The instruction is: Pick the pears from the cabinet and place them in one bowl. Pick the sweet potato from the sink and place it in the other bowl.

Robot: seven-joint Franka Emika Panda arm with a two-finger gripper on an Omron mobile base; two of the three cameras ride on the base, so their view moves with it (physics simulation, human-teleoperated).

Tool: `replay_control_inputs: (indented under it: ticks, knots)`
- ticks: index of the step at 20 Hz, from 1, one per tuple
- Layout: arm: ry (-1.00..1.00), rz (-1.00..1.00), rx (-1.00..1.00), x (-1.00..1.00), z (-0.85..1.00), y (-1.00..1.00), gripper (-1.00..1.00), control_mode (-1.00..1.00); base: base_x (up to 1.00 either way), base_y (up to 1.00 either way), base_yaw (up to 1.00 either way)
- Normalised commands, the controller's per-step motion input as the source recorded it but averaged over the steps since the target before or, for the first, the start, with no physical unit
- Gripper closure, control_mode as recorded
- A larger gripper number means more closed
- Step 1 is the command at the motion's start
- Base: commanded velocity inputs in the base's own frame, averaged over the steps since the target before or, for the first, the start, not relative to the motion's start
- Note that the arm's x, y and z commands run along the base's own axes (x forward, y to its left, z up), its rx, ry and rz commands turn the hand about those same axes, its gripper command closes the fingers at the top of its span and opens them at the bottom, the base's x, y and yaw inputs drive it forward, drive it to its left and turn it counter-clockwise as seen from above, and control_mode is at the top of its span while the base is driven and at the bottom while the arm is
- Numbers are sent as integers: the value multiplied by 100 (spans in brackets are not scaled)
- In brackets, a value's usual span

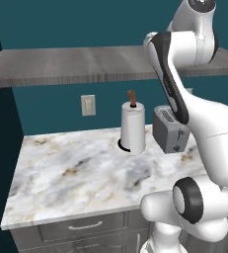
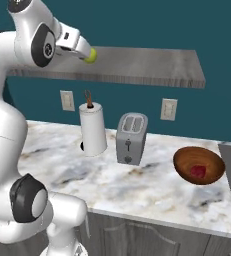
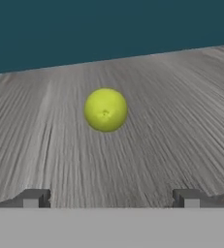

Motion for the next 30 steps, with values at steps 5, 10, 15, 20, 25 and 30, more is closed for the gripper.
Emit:
replay_control_inputs:
  ticks: [5,10,15,20,25,30]
  knots:
    - [0,1,4,21,3,-18,-100,-100,0,0,0]
    - [1,0,0,27,0,-12,-100,-100,0,0,0]
    - [0,0,0,36,-7,0,-100,-100,0,0,0]
    - [0,0,0,47,-7,0,-100,-100,0,0,0]
    - [3,0,0,50,-1,0,-100,-100,0,0,0]
    - [5,0,0,13,0,0,-100,-100,0,0,0]
